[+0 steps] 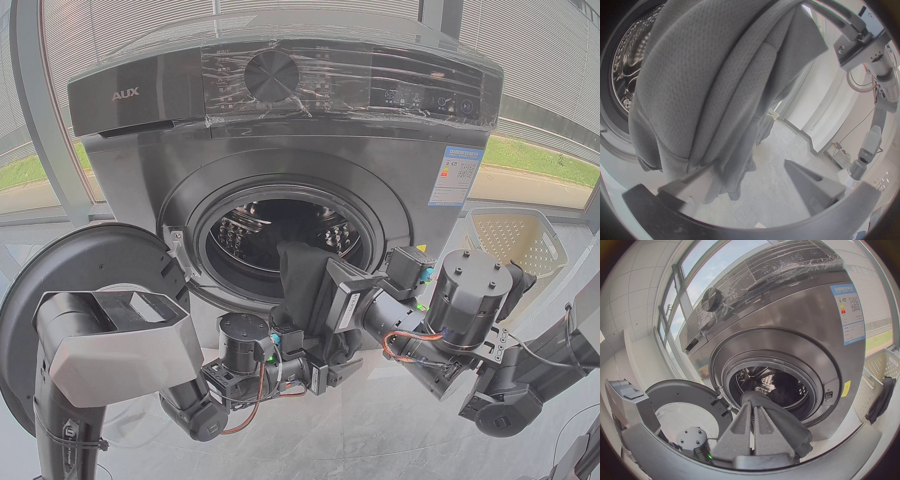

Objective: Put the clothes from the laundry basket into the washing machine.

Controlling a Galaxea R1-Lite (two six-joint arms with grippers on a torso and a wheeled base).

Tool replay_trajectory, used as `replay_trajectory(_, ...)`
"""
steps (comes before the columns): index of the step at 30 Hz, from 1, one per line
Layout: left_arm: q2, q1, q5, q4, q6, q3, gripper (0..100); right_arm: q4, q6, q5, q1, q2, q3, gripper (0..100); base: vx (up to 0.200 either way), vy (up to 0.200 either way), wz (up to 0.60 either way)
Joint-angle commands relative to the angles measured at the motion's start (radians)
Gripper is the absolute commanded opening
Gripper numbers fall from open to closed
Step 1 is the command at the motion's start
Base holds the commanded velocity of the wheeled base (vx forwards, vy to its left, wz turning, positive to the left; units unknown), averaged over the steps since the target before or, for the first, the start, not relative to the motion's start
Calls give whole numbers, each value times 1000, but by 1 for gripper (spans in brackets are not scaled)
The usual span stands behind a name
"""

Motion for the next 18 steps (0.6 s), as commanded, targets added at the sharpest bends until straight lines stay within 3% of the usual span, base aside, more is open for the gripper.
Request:
replay_trajectory(1,27,1,18,-2,0,-38,0,-2,-1,-4,7,1,2,0,0,0,0)
replay_trajectory(11,7,-1,52,-14,3,-41,0,-4,-1,-6,-11,12,25,0,0,0,0)
replay_trajectory(18,-180,-27,37,-59,2,91,0,-13,-1,-1,-34,35,25,0,0,0,0)
